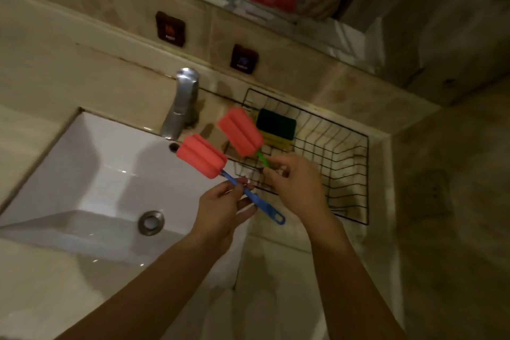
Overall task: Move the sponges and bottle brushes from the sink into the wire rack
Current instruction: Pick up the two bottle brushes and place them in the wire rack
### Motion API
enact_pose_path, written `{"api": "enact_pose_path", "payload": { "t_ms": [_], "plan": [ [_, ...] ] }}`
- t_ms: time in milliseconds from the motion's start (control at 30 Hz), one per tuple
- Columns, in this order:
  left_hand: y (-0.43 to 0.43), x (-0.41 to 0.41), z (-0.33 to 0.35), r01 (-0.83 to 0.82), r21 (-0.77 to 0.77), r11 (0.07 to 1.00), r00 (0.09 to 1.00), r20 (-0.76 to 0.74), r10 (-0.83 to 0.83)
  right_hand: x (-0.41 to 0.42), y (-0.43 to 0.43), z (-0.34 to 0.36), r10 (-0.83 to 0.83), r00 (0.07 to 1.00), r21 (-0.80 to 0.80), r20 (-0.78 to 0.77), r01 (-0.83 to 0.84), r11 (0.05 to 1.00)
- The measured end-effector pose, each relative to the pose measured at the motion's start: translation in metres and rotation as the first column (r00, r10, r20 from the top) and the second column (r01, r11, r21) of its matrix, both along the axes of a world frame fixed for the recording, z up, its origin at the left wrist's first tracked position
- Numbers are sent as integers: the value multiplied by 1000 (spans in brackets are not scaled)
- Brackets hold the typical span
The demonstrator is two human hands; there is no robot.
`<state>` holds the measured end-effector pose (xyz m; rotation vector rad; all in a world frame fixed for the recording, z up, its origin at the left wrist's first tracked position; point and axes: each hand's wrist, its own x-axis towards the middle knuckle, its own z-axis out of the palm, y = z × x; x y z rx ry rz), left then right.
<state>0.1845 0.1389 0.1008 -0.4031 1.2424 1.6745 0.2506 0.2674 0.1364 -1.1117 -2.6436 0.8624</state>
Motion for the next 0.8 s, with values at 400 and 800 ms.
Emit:
{"api": "enact_pose_path", "payload": {
  "t_ms": [400, 800],
  "plan": [
    [73, 36, -5, 73, 5, 997, 996, 58, -73, 9, 93, -52, -45, 951, 92, 305, 17, 996],
    [73, 25, -19, 92, -21, 996, 995, 29, -92, -12, 116, -104, 19, 890, 38, 455, -40, 998]
  ]
}}
